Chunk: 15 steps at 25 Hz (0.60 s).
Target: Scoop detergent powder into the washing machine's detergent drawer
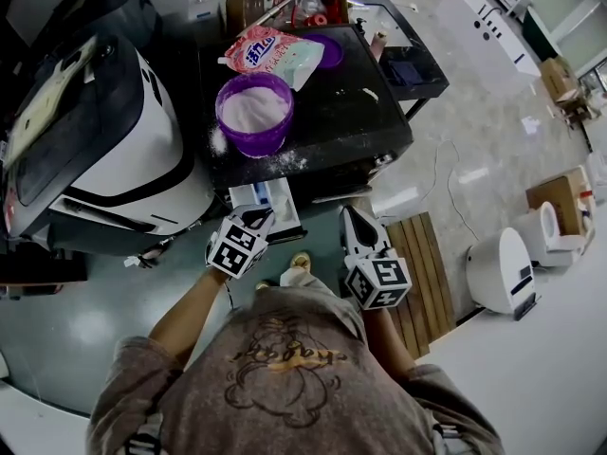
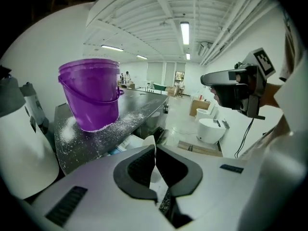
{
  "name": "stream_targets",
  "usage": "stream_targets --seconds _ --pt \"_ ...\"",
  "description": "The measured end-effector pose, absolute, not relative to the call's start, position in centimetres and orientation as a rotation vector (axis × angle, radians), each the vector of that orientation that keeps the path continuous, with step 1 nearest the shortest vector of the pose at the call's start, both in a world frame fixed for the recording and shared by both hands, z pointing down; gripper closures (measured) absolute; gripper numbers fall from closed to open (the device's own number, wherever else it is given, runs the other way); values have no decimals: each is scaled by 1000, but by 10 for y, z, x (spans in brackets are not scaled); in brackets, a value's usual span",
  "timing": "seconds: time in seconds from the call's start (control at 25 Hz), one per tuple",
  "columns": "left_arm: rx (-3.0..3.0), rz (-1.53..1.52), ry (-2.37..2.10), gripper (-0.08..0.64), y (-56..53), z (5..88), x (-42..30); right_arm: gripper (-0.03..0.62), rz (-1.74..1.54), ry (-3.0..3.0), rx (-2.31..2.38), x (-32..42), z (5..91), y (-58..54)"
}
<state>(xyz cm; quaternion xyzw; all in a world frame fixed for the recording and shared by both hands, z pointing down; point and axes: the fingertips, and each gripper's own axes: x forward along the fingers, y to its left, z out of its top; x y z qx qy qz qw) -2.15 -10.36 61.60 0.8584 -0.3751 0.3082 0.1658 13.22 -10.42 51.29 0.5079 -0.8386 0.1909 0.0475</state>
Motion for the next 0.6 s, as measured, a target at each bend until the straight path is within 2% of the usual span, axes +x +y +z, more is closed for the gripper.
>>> stream_targets --seconds 0.6 --pt "2703 1261 -1095 537 -94 617 -8 600 609 -2537 1573 138 516 -93"
